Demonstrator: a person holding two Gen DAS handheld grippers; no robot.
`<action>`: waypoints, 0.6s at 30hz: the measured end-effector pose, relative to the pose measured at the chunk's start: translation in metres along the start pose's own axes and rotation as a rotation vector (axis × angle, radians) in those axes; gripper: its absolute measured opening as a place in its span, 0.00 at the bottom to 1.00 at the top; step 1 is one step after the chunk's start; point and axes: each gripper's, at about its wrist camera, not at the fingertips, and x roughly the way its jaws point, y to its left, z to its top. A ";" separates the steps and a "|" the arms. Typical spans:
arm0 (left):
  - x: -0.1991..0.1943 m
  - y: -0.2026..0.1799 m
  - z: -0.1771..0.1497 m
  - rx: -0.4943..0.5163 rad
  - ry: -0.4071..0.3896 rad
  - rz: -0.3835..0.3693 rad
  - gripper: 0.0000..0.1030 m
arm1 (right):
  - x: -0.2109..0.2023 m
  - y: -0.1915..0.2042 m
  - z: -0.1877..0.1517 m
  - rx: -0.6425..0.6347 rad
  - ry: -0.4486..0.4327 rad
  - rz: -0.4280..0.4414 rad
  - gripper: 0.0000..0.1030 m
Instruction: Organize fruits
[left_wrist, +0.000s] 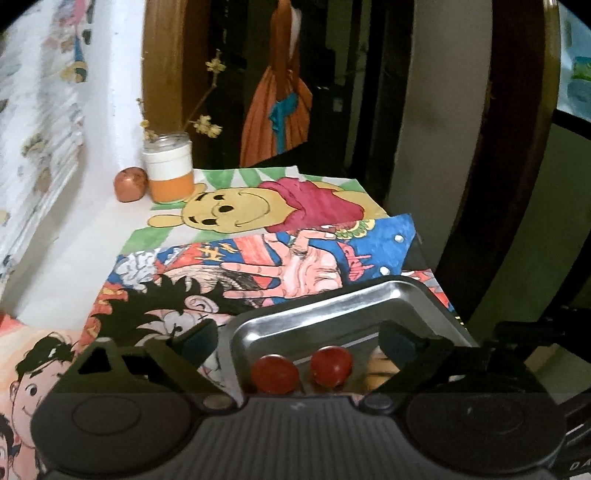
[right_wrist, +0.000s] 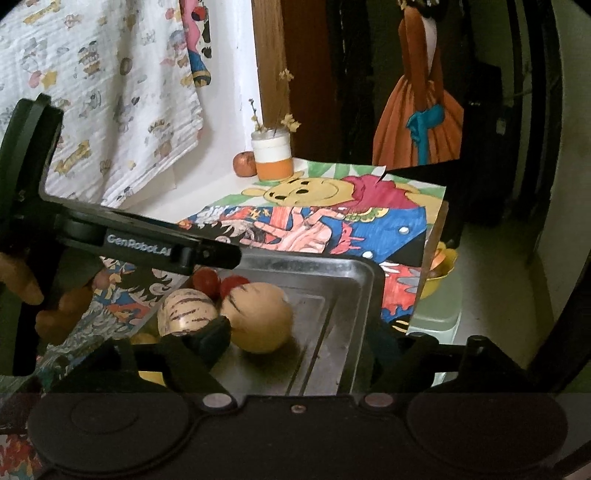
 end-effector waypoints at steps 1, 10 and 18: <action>-0.002 0.001 -0.001 -0.005 -0.005 0.006 0.96 | -0.001 0.000 -0.001 0.002 -0.003 -0.004 0.84; -0.025 0.008 -0.010 -0.073 -0.060 0.058 1.00 | -0.016 0.007 -0.004 0.007 -0.060 -0.044 0.98; -0.049 0.015 -0.025 -0.120 -0.072 0.051 1.00 | -0.037 0.022 -0.001 -0.015 -0.116 -0.106 0.99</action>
